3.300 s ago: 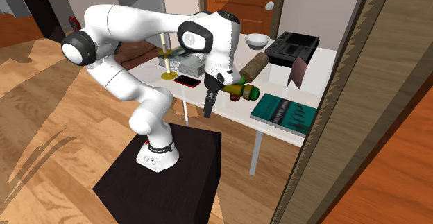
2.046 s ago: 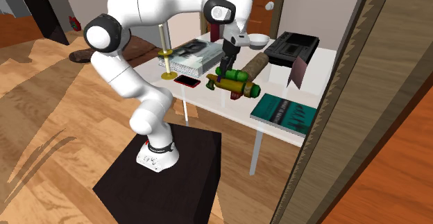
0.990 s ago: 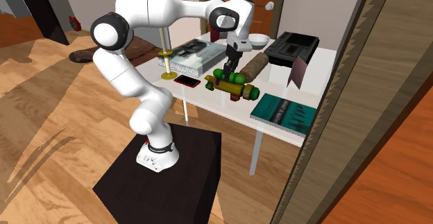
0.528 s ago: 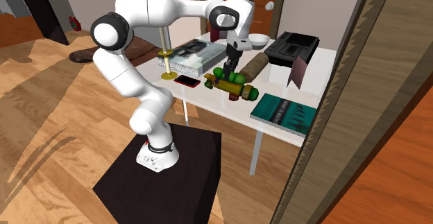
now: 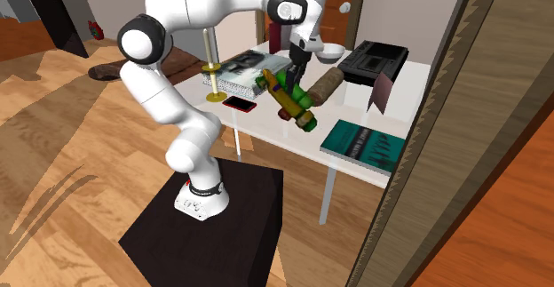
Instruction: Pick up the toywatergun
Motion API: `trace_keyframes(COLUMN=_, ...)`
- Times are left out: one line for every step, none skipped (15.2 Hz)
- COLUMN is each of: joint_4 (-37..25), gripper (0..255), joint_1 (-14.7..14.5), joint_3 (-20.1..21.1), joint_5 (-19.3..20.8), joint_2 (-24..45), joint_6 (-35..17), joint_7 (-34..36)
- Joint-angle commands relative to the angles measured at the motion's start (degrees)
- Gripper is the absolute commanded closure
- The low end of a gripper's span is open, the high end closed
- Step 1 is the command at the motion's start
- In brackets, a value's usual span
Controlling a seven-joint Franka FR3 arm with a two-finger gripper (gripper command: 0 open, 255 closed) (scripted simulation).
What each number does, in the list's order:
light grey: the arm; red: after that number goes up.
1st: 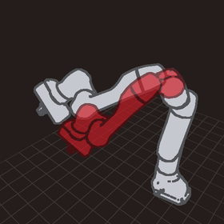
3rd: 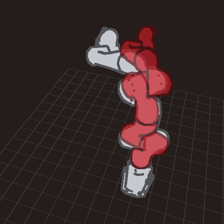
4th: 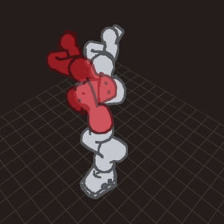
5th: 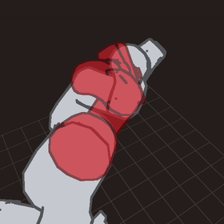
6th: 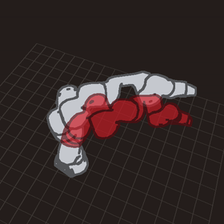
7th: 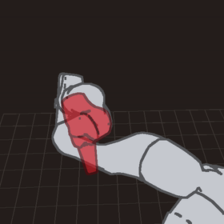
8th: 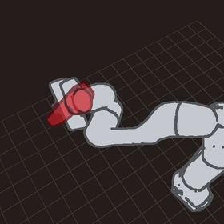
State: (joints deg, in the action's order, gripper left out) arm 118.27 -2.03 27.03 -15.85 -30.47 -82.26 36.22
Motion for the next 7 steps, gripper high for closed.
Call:
trace_keyframes(joint_4=-1.8, gripper=255, joint_1=0.2, joint_3=-0.3, joint_5=0.3, joint_2=0.4, joint_6=1.4, joint_7=0.1)
trace_keyframes(joint_4=-2.7, gripper=255, joint_1=0.2, joint_3=-0.3, joint_5=0.4, joint_2=0.6, joint_6=2.2, joint_7=0.2)
trace_keyframes(joint_4=-3.7, gripper=255, joint_1=0.3, joint_3=-0.4, joint_5=0.5, joint_2=0.8, joint_6=2.9, joint_7=0.3)
trace_keyframes(joint_4=-4.7, gripper=255, joint_1=0.3, joint_3=-0.5, joint_5=0.6, joint_2=1.1, joint_6=3.6, joint_7=0.4)
trace_keyframes(joint_4=-5.6, gripper=255, joint_1=0.4, joint_3=-0.6, joint_5=0.7, joint_2=1.3, joint_6=4.3, joint_7=0.6)
trace_keyframes(joint_4=-5.8, gripper=255, joint_1=0.4, joint_3=-0.6, joint_5=0.7, joint_2=1.3, joint_6=4.4, joint_7=0.6)
trace_keyframes(joint_4=-5.8, gripper=255, joint_1=0.4, joint_3=-0.6, joint_5=0.7, joint_2=1.3, joint_6=4.4, joint_7=0.6)
